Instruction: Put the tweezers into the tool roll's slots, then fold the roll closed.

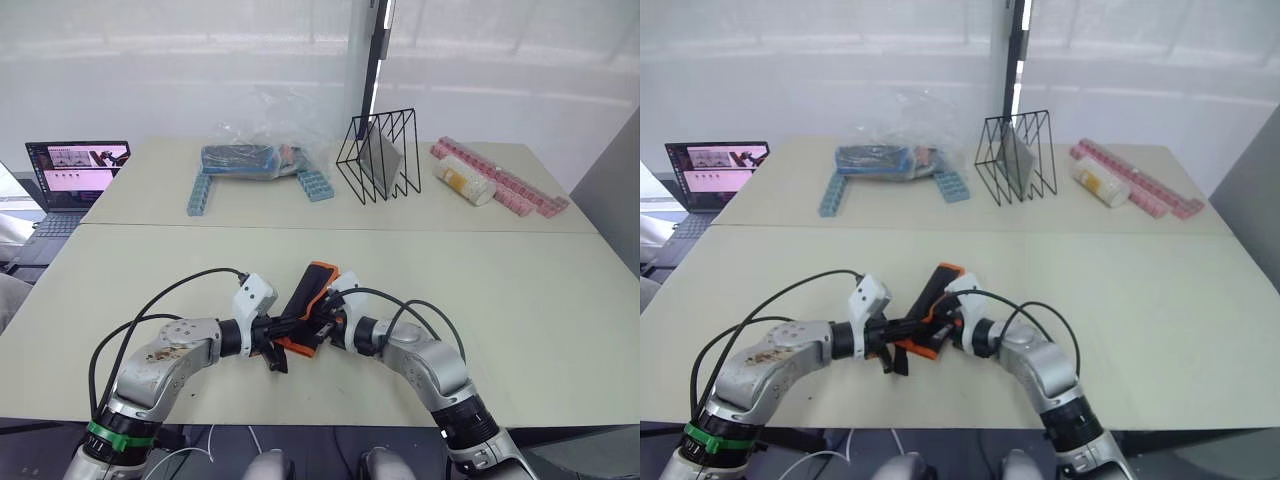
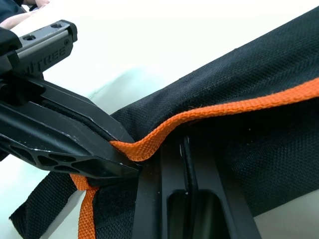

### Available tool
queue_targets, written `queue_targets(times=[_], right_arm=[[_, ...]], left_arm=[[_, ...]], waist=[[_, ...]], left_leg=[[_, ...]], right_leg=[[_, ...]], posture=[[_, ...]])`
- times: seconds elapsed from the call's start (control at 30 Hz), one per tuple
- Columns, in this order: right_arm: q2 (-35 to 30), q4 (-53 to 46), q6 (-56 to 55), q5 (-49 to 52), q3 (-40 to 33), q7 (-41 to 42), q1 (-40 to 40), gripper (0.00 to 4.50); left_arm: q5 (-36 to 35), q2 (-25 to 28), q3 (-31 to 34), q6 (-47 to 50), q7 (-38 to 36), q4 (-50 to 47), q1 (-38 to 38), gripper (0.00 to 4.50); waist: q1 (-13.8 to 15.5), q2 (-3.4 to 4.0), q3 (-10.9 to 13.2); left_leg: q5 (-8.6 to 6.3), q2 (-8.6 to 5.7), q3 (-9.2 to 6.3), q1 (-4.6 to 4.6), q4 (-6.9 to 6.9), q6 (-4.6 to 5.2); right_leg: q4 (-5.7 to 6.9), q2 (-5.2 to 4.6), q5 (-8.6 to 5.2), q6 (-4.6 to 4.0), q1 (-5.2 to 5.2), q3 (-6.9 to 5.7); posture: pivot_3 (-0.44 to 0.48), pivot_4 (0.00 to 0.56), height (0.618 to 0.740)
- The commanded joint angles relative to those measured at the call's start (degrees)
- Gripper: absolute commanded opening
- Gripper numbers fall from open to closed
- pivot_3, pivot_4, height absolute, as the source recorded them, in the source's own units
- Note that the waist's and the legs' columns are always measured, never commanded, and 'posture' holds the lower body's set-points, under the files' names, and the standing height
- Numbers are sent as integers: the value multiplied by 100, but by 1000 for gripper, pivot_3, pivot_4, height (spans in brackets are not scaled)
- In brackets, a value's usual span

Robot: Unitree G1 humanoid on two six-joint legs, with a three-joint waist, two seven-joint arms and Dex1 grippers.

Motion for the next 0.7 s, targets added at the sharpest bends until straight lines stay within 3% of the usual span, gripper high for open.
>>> queue_targets(times=[0.03, 0.2, 0.47, 0.5, 0.7], right_arm=[[-52, 154, 251, -178, 2, -111, 93, 0], [-30, 101, 307, -174, -56, -124, 82, 0], [-73, -345, 363, 240, -440, 228, 130, 0], [-132, -434, 346, 269, -462, 303, 159, 542], [-195, -872, 532, 727, -789, 562, 267, 2455]], left_arm=[[126, -103, -418, -58, -134, 145, 140, 31], [426, -191, -680, -309, -125, 406, 340, 31], [790, -437, -787, -610, -67, 796, 359, 31], [799, -447, -782, -613, -66, 787, 368, 0], [848, -508, -739, -572, -64, 754, 330, 0]], waist=[[3, 0, 0], [9, 3, -2], [123, 8, -6], [141, 9, -6], [117, 10, -5]], left_leg=[[1, -1, -1, 4, 0, 1], [-1, -1, -16, 65, -11, 3], [-1, -12, -25, 64, -4, 3], [0, -14, -25, 63, -3, 3], [0, -10, -24, 57, -5, 4]], right_leg=[[0, 0, 0, 1, 6, 0], [-23, -1, -3, 5, 80, -10], [-25, -13, -3, 6, 85, -10], [-25, -14, -3, 6, 85, -10], [-26, -7, -3, 9, 81, -8]], posture=[[0, 150, 722], [0, 150, 722], [0, 150, 722], [0, 150, 722], [0, 150, 722]])
